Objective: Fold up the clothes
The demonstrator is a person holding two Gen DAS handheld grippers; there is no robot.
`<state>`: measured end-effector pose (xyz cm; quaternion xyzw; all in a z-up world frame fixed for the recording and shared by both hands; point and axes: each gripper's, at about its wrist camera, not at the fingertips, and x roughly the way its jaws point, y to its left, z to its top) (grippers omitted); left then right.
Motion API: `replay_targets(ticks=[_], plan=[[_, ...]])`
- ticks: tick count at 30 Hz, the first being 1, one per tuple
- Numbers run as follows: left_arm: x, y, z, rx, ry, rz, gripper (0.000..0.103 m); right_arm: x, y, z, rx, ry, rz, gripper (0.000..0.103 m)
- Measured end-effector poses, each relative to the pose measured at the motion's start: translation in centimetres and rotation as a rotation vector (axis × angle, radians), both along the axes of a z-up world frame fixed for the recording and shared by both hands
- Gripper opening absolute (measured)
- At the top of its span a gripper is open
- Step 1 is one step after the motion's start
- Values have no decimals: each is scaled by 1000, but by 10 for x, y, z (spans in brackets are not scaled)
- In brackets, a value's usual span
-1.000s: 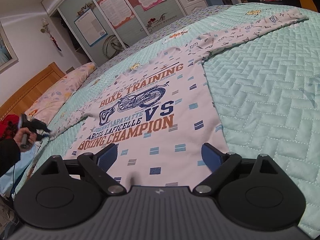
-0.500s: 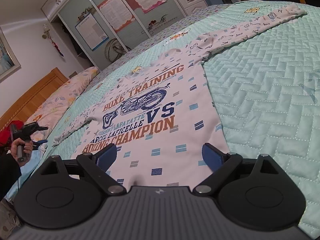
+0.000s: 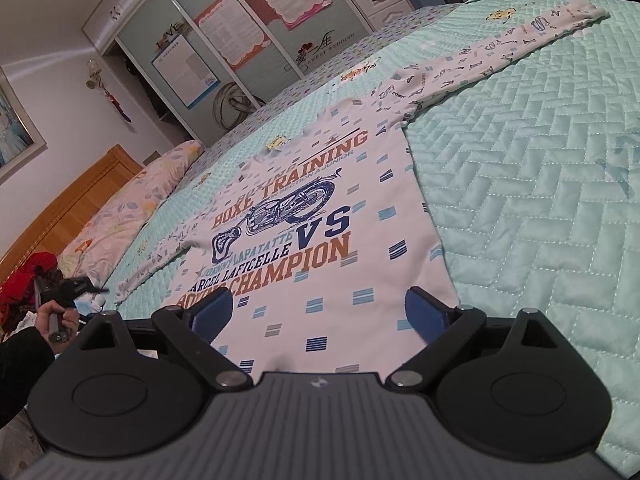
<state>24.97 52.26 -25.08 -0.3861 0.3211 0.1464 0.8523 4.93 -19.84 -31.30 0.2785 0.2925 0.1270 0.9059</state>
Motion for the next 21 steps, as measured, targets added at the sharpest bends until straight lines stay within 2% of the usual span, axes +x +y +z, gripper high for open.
replay_targets(ticks=[2,4,6,7,8,9,11,14,16,17,19,21], plan=[[5,-21,12,-6,-50,-75,70,0,0,0,-2,-1,2,94],[18,-46,20,48,-64,-135,75,-1,-1,1,2,-1,3,94],[37,-58,11,105,33,-127,79,0,-2,0,6,0,2,94],[40,-55,-1,109,94,-101,78,0,-2,0,8,0,3,94],[43,-52,-12,113,157,-75,66,0,-2,0,10,1,3,94],[46,-49,-24,116,219,-48,63,0,-3,0,15,1,3,94],[32,-47,-16,100,171,-28,73,0,-5,0,31,1,2,94],[10,-59,-2,179,134,-9,74,-1,-8,-1,52,-1,-3,94],[-4,-74,7,250,107,-10,77,-1,-9,-1,62,-2,-5,94],[-12,-86,10,300,94,7,84,-1,-9,0,69,-2,-6,94],[-28,-117,7,390,68,40,89,-2,-13,1,98,-3,-15,94],[-48,-155,5,460,35,11,90,-3,-22,5,142,-14,-36,93]])
